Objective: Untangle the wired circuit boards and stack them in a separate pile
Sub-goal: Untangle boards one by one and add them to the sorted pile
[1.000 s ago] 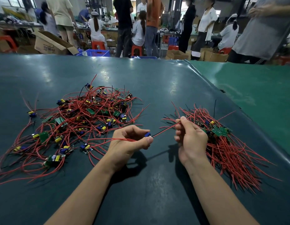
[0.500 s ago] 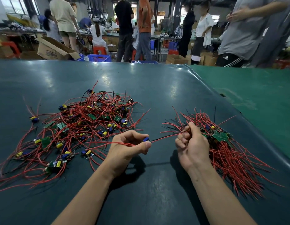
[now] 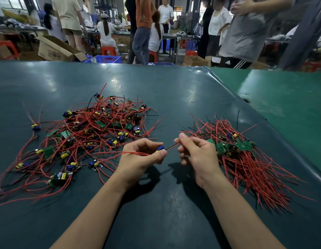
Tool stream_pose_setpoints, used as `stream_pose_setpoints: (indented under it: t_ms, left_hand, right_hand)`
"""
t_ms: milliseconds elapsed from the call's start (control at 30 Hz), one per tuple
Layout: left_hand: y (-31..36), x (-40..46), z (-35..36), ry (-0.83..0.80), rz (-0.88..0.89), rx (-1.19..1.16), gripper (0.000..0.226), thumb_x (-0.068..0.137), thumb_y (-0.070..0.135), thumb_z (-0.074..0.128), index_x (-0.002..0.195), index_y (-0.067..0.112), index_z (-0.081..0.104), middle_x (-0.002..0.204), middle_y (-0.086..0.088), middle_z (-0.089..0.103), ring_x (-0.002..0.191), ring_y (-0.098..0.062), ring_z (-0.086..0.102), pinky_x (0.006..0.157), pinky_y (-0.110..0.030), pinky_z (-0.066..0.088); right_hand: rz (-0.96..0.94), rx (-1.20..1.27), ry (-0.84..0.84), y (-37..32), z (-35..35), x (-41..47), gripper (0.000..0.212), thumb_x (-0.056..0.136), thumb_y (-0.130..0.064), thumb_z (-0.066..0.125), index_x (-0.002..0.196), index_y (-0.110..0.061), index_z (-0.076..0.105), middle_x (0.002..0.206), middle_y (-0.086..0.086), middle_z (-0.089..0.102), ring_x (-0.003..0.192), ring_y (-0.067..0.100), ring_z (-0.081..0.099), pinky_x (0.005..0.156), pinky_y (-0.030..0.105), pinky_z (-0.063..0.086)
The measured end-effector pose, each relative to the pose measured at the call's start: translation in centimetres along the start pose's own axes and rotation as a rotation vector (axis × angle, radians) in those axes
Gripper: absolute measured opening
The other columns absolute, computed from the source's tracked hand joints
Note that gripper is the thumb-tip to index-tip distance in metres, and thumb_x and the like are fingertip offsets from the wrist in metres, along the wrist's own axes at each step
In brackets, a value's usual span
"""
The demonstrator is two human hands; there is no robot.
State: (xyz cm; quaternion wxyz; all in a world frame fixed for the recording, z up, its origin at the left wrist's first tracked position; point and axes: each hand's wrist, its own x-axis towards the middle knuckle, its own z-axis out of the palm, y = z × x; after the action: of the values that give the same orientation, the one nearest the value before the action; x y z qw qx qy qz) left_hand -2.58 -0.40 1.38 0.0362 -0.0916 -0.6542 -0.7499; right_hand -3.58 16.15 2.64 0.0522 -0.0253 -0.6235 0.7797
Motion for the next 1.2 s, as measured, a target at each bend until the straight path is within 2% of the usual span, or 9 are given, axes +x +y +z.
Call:
stream_pose_setpoints:
  t_ms: [167,400,533,700,833,1000,1067,1133,1200]
  left_hand:
    - [-0.3,0.3,-0.1,0.028,0.016,-0.130,0.013,0.063,0.006,0.079,0.075,0.011,0.075,0.066,-0.011,0.067,0.056,-0.019,0.060,0.061,-0.024,0.052]
    - [-0.5,0.6,-0.6,0.135,0.069,-0.156,0.031,0.056,0.028,0.084,0.086,0.020,0.079,0.071,-0.004,0.069,0.061,-0.017,0.060,0.068,-0.024,0.051]
    - [-0.4,1.0,-1.1,0.335,0.122,-0.207,0.028,0.072,0.009,0.080,0.098,0.016,0.076,0.073,-0.001,0.067,0.063,-0.013,0.061,0.070,-0.022,0.053]
    - [-0.1,1.2,-1.4,0.455,0.228,-0.156,0.015,0.082,0.024,0.076,0.095,0.017,0.074,0.070,0.001,0.068,0.063,-0.011,0.062,0.065,-0.021,0.054]
    - [0.1,0.7,-0.6,0.499,0.290,0.059,0.032,0.084,0.048,0.065,0.091,0.017,0.069,0.069,0.006,0.068,0.066,-0.007,0.063,0.067,-0.017,0.052]
    - [0.6,0.7,-0.6,0.536,0.397,0.048,0.051,0.094,0.044,0.059,0.086,-0.007,0.063,0.088,-0.010,0.069,0.082,-0.016,0.066,0.072,-0.027,0.053]
    - [0.9,0.3,-0.5,0.565,0.452,0.116,0.055,0.088,0.041,0.058,0.069,-0.011,0.056,0.082,-0.019,0.067,0.077,-0.022,0.064,0.071,-0.032,0.050]
    - [1.4,0.0,-0.7,0.518,0.410,0.013,0.054,0.085,0.039,0.064,0.057,-0.006,0.052,0.060,-0.012,0.064,0.053,-0.021,0.060,0.057,-0.030,0.049]
    - [2.1,-0.2,-1.0,0.257,0.161,-0.287,0.058,0.073,0.054,0.075,0.052,0.007,0.049,0.043,-0.006,0.051,0.027,-0.013,0.041,0.038,-0.018,0.036]
  right_hand:
    - [-0.126,0.108,0.243,-0.5,-1.0,1.0,0.035,0.096,-0.019,0.063,0.062,-0.013,0.073,0.053,-0.004,0.056,0.043,0.005,0.045,0.035,0.019,0.035]
    - [-0.220,0.165,0.336,-0.3,-1.1,0.9,0.038,0.099,-0.023,0.058,0.064,-0.015,0.070,0.052,-0.004,0.053,0.040,0.007,0.043,0.034,0.021,0.035]
    - [-0.188,0.209,0.404,-0.3,-1.5,1.1,0.032,0.101,-0.021,0.054,0.075,-0.008,0.066,0.050,-0.007,0.051,0.039,0.006,0.042,0.034,0.019,0.033]
    - [-0.303,-0.108,0.442,0.3,-1.2,1.0,0.027,0.098,-0.027,0.057,0.074,-0.022,0.068,0.057,-0.012,0.059,0.053,0.009,0.050,0.051,0.029,0.040]
    - [-0.328,-0.171,0.449,0.5,-0.9,1.0,0.027,0.100,-0.026,0.055,0.075,-0.026,0.067,0.060,-0.014,0.060,0.056,0.005,0.050,0.061,0.030,0.040]
    - [-0.399,-0.196,0.484,0.1,-0.8,0.6,0.022,0.101,-0.024,0.053,0.082,-0.025,0.066,0.074,-0.012,0.064,0.066,-0.001,0.056,0.068,0.025,0.043]
    - [-0.417,-0.220,0.440,0.1,-0.5,0.3,0.020,0.101,-0.025,0.053,0.085,-0.024,0.066,0.078,-0.011,0.064,0.070,0.005,0.057,0.069,0.029,0.045]
    - [-0.402,-0.236,0.370,0.1,-0.1,0.1,0.020,0.100,-0.024,0.055,0.084,-0.022,0.067,0.075,-0.011,0.064,0.067,0.006,0.054,0.067,0.030,0.044]
    - [-0.346,-0.195,0.261,-0.1,0.3,-0.2,0.021,0.099,-0.022,0.057,0.082,-0.018,0.069,0.068,-0.010,0.061,0.062,0.004,0.053,0.063,0.024,0.043]
